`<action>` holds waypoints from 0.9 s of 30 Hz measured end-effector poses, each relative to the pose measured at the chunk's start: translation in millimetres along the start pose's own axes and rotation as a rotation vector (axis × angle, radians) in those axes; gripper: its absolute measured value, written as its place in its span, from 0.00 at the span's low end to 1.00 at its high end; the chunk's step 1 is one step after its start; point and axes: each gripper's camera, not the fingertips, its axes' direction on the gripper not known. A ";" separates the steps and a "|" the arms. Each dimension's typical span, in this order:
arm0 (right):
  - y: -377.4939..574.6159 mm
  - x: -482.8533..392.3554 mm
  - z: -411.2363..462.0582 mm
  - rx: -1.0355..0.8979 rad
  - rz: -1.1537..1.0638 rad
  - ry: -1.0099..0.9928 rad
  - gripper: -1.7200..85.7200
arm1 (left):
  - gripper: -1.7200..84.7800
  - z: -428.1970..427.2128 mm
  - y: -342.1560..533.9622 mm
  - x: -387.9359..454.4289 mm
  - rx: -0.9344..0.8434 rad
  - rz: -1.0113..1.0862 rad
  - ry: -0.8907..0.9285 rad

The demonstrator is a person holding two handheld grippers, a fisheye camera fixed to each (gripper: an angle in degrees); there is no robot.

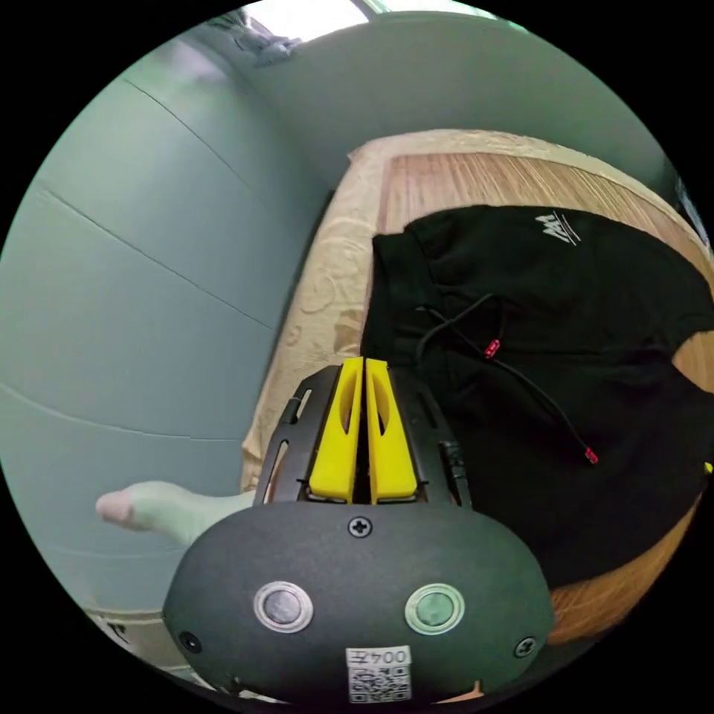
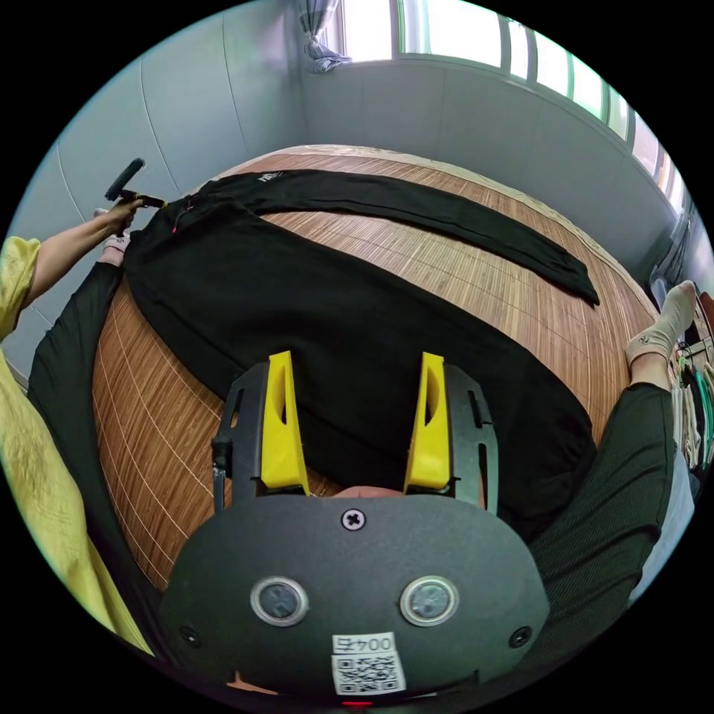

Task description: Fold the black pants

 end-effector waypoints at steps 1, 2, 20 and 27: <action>-0.7 -0.6 -0.8 -0.001 -0.001 0.003 0.28 | 0.03 0.5 8.1 3.1 0.015 0.002 -0.104; -1.1 -1.0 -1.2 -0.001 -0.001 0.004 0.28 | 0.03 8.0 11.6 4.6 -0.012 0.010 -0.160; -18.9 -3.7 -25.9 -0.005 0.030 -0.048 0.26 | 0.02 -36.7 95.7 -54.5 0.148 -0.309 0.290; -94.6 68.1 -80.8 0.154 0.118 -0.102 0.28 | 0.02 -72.6 163.7 92.0 0.149 -0.048 0.541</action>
